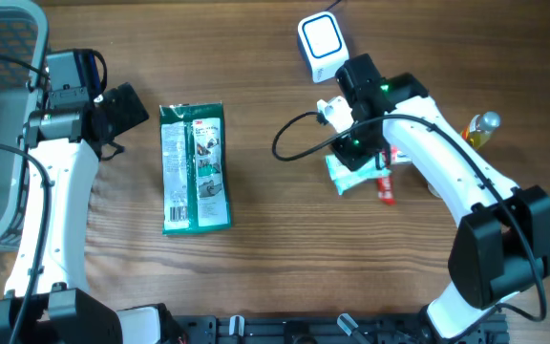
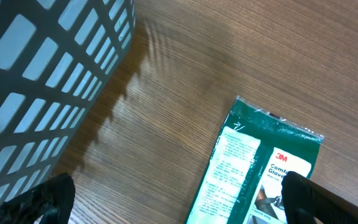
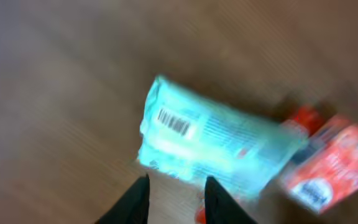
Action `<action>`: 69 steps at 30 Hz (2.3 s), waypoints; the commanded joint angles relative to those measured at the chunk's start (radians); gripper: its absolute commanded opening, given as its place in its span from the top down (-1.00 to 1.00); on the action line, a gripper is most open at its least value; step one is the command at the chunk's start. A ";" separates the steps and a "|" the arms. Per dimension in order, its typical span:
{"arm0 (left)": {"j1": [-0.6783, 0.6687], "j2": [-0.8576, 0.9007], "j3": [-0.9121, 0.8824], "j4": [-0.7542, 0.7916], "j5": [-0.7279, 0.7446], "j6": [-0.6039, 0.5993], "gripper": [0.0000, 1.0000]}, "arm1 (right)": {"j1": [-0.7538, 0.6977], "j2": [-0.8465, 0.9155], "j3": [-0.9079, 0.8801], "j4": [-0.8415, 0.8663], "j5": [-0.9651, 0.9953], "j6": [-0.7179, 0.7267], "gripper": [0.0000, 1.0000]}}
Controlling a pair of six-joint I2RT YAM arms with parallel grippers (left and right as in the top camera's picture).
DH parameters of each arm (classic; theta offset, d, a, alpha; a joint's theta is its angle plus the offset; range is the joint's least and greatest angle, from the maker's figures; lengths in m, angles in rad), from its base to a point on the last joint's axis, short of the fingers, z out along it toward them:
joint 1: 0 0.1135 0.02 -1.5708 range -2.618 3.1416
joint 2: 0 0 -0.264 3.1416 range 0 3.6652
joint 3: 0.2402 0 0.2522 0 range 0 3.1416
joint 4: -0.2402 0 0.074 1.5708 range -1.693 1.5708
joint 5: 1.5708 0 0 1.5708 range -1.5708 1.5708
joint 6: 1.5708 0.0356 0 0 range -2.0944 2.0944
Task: Scan the item barcode
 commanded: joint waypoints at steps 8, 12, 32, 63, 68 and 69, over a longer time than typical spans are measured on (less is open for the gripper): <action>0.006 -0.002 0.006 0.003 -0.002 -0.012 -1.00 | -0.001 0.008 -0.024 0.294 0.012 0.682 0.73; 0.006 -0.002 0.006 0.003 -0.002 -0.012 -1.00 | 0.000 0.055 -0.024 0.303 0.014 0.698 0.68; 0.006 -0.002 0.006 0.003 -0.002 -0.013 -1.00 | -0.002 0.184 -0.024 -0.056 0.049 0.564 0.45; 0.006 -0.002 0.006 0.021 -0.002 -0.013 -1.00 | 0.270 0.191 -0.024 0.469 -0.196 0.698 0.09; 0.006 -0.002 0.006 0.021 0.019 -0.013 -1.00 | 0.270 0.191 -0.024 0.473 -0.196 0.698 0.08; 0.006 -0.002 0.006 -0.022 0.093 -0.013 -1.00 | 0.270 0.191 -0.024 0.475 -0.196 0.698 0.07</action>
